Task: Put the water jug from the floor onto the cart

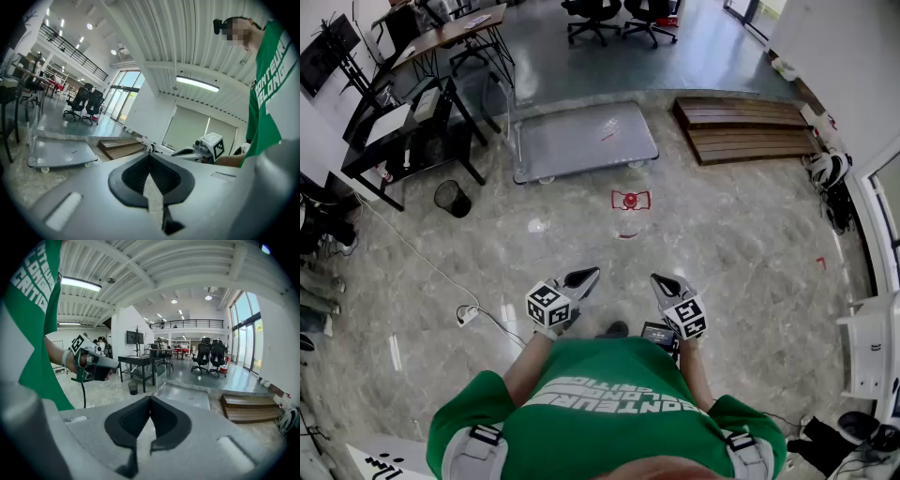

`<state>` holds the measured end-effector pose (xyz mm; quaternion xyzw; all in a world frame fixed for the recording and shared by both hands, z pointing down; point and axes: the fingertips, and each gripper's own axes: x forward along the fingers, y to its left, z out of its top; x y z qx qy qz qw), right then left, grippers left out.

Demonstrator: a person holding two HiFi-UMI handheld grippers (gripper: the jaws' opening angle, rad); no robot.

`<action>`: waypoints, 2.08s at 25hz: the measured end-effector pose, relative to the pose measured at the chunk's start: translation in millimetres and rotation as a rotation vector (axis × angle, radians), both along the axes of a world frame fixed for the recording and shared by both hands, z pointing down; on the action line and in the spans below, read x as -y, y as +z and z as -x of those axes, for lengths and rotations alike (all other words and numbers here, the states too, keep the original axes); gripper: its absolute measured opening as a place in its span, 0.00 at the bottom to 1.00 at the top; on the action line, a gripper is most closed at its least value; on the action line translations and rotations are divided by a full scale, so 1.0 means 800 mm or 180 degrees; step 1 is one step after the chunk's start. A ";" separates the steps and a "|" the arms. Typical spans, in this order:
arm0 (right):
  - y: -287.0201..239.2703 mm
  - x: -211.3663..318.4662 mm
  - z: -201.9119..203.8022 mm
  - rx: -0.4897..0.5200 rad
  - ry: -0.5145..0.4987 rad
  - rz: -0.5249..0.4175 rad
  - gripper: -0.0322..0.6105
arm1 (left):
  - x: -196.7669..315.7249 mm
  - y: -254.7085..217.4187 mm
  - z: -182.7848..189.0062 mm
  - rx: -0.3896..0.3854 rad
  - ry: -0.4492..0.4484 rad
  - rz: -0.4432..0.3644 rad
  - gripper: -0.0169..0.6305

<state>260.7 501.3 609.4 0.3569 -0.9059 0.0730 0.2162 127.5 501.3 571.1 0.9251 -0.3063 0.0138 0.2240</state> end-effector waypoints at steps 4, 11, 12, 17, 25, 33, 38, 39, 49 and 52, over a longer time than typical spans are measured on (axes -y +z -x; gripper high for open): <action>0.007 -0.004 -0.012 -0.0010 0.0026 0.0051 0.04 | -0.008 0.001 -0.018 -0.0094 0.0140 0.0078 0.04; 0.013 -0.006 -0.033 0.0020 0.0061 0.0071 0.04 | -0.017 0.000 -0.043 -0.0261 0.0276 0.0205 0.04; 0.014 -0.006 -0.036 0.0036 0.0078 0.0071 0.04 | -0.020 -0.001 -0.048 -0.0294 0.0324 0.0234 0.05; 0.022 -0.006 -0.051 0.0090 0.0156 0.0127 0.04 | -0.029 -0.002 -0.062 -0.0404 0.0331 0.0278 0.05; 0.027 -0.005 -0.045 0.0084 0.0069 0.0165 0.04 | -0.030 -0.001 -0.060 -0.0533 0.0235 0.0330 0.05; 0.026 0.014 -0.052 0.0040 0.0148 0.0139 0.04 | 0.001 -0.005 -0.066 -0.0565 0.0243 0.0225 0.05; 0.024 0.029 -0.060 0.0009 0.0206 0.0125 0.04 | 0.025 -0.008 -0.081 -0.0601 0.0350 0.0189 0.05; 0.024 0.032 -0.062 0.0001 0.0214 0.0133 0.04 | 0.028 -0.009 -0.086 -0.0605 0.0385 0.0180 0.05; 0.022 0.082 -0.048 0.0044 0.0304 0.0131 0.04 | 0.078 -0.008 -0.079 -0.0512 0.0537 0.0190 0.05; 0.024 0.098 -0.039 0.0034 0.0295 0.0144 0.04 | 0.096 -0.012 -0.072 -0.0525 0.0541 0.0193 0.05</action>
